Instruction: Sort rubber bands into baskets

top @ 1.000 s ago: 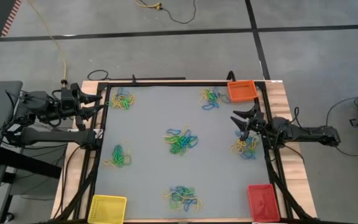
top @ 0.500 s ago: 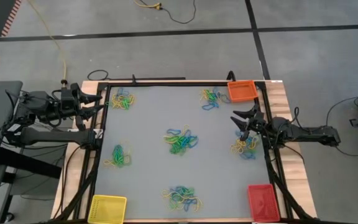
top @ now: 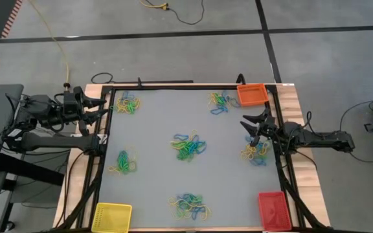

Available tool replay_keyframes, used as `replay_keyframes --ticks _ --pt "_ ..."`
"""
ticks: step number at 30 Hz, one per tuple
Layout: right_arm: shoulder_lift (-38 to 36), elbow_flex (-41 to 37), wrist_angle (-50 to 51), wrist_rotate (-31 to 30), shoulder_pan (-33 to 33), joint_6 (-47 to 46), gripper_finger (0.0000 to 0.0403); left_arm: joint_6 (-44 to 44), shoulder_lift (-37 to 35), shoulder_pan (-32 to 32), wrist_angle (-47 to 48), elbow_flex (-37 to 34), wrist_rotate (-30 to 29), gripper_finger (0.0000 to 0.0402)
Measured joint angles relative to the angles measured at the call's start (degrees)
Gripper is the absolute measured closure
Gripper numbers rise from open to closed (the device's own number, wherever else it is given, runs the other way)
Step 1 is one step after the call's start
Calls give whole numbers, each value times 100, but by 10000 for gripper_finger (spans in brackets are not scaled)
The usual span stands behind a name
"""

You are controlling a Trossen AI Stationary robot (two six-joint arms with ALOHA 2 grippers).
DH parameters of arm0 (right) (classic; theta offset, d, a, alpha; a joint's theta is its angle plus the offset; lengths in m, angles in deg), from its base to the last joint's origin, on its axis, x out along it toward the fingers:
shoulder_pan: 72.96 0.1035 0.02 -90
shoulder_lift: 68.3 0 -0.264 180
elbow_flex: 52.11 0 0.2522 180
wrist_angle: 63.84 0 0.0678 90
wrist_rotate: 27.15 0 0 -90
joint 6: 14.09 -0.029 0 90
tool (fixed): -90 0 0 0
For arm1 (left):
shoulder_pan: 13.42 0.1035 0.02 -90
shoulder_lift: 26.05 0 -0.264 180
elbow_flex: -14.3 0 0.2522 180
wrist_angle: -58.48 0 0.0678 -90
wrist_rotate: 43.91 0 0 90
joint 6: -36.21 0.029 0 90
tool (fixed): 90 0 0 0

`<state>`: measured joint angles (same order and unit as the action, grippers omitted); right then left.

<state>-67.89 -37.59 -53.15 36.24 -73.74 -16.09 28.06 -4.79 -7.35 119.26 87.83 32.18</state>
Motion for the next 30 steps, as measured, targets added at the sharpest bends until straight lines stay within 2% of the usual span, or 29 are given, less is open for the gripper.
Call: replay_keyframes --ticks 30 --pt "0 0 0 0 1 0 223 129 0 -1 -14 0 -14 223"
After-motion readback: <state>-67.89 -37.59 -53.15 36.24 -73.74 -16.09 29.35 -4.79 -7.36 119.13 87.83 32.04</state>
